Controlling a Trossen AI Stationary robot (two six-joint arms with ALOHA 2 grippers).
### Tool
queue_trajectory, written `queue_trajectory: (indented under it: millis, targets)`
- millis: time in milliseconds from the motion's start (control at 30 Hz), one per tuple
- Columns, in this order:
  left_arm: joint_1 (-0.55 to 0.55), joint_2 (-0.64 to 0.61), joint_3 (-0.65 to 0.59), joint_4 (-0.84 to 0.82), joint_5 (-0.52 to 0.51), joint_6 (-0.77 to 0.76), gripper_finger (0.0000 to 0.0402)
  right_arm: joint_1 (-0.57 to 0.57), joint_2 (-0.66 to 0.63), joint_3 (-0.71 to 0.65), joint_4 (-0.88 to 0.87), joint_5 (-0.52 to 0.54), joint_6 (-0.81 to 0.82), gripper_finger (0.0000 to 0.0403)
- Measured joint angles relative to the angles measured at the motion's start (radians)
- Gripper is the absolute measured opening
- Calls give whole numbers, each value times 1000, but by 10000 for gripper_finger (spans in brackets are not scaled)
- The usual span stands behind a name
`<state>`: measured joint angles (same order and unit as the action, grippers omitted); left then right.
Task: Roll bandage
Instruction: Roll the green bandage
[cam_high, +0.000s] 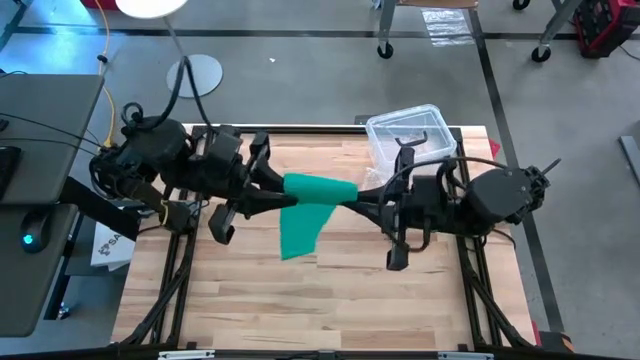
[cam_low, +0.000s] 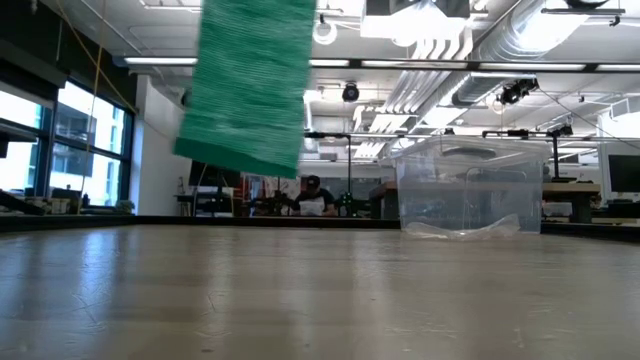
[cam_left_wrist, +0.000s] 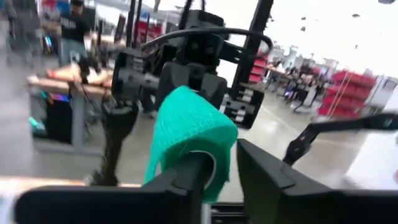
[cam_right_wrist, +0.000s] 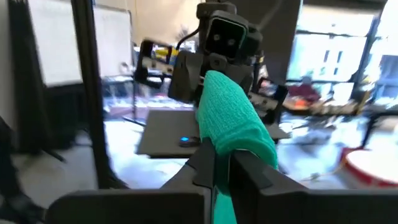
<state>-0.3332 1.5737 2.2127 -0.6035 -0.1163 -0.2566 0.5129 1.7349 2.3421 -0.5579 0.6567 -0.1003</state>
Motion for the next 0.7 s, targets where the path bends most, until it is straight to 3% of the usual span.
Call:
queue_trajectory:
  millis: [200,333,533,700]
  targets:
    - [18,1,-1,10,2,-284,162,29,1,0,-25,90,-273,9]
    - [47,2,-2,1,2,-399,176,38,5,0,-92,106,-431,7]
    - [74,2,-2,-42,7,-496,161,37,7,0,-115,46,-462,15]
    - [80,2,-3,-46,-1,-431,100,45,7,0,-118,57,-335,16]
